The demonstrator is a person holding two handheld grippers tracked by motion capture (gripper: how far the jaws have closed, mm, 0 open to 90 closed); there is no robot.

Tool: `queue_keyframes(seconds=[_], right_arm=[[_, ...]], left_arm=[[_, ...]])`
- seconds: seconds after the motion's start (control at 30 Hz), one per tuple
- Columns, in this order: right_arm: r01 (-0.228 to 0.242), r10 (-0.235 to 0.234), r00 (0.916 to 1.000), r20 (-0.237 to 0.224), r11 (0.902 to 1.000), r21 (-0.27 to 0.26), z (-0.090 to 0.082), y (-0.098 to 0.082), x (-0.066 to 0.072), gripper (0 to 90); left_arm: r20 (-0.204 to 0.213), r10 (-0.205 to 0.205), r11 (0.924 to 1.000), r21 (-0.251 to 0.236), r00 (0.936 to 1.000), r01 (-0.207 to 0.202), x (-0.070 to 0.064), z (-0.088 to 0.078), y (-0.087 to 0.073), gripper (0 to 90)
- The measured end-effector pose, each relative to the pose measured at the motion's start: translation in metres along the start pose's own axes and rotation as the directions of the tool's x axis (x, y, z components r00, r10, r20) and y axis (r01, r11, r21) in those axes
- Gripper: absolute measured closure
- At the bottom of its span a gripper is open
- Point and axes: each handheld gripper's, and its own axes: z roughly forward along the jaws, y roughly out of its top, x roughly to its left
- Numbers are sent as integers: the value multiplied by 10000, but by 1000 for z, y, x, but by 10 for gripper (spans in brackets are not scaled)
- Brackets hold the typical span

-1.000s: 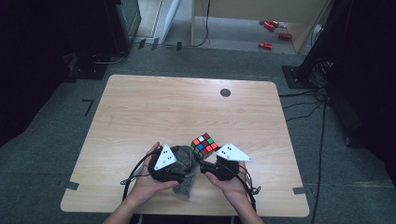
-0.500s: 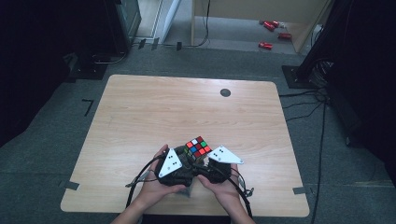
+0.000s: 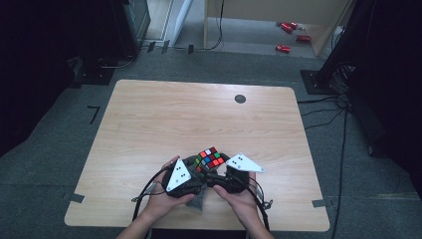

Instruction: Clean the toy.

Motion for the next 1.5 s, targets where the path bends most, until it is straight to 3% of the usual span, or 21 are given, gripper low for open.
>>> queue_keyframes(seconds=[0.1,0.2,0.37,0.47,0.6,0.67,0.77,0.87,1.0,1.03,1.07,1.1,1.2,1.23,1.3,1.37,1.43,1.47,1.5], right_arm=[[122,-124,9997,-234,9999,-69,-4,3,-4,191],[601,-606,9975,-367,9981,-131,-7,4,-3,224],[480,-504,9962,-717,9983,-341,-13,9,-7,236],[791,-828,9923,-917,9959,-433,-16,10,-8,265],[891,-950,9900,-1044,9942,-601,-19,11,-9,288],[896,-954,9898,-1056,9943,-584,-19,10,-12,293],[1016,-1065,9895,-979,9934,-533,-18,9,-14,298],[1823,-1851,9805,-656,9821,-468,-13,2,-18,307],[2881,-2918,9551,-519,9552,-682,-8,-6,-16,322],[3091,-3130,9482,-538,9485,-697,-7,-8,-14,318],[3226,-3273,9432,-565,9432,-787,-5,-9,-14,312],[3350,-3403,9386,-572,9383,-855,-5,-10,-13,303],[4024,-4100,9108,-487,9079,-1174,-1,-14,-13,279],[4176,-4246,9043,-430,9011,-1166,0,-16,-12,274],[4249,-4322,9006,-454,8976,-1175,1,-17,-12,269],[4525,-4597,8872,-404,8838,-1192,4,-21,-10,257],[4621,-4687,8827,-346,8788,-1189,5,-22,-10,250],[4848,-4915,8708,-152,8633,-1403,8,-25,-9,241],[4981,-5052,8629,-106,8539,-1508,9,-27,-8,240]], left_arm=[[90,138,9999,-24,9999,-138,0,-1,0,352],[150,380,9993,29,9992,-380,0,-3,0,352],[114,221,9998,17,9997,-221,7,-7,0,353],[42,329,9994,110,9994,-330,8,-9,0,353],[18,-123,9996,235,9999,122,18,-12,-1,353],[-32,-502,9984,248,9987,503,30,-17,-2,353],[-49,-638,9977,243,9980,639,35,-21,-1,353],[192,-1119,9934,258,9935,1114,47,-31,3,353],[517,-1365,9901,415,9893,1344,54,-36,6,353],[866,-1555,9865,657,9840,1501,57,-39,10,353],[866,-1555,9865,657,9840,1501,57,-39,10,353],[1092,-1672,9839,813,9799,1588,58,-41,13,353],[1203,-1704,9827,943,9780,1596,58,-42,15,353],[1312,-1769,9799,1167,9754,1620,59,-41,16,353],[1328,-1774,9790,1246,9751,1611,59,-41,15,353],[1393,-1871,9753,1443,9724,1670,60,-39,13,353],[1416,-1909,9743,1477,9714,1699,61,-39,13,353],[1460,-2000,9722,1527,9689,1777,63,-39,12,353],[1517,-2206,9676,1588,9635,1965,65,-39,12,353]])
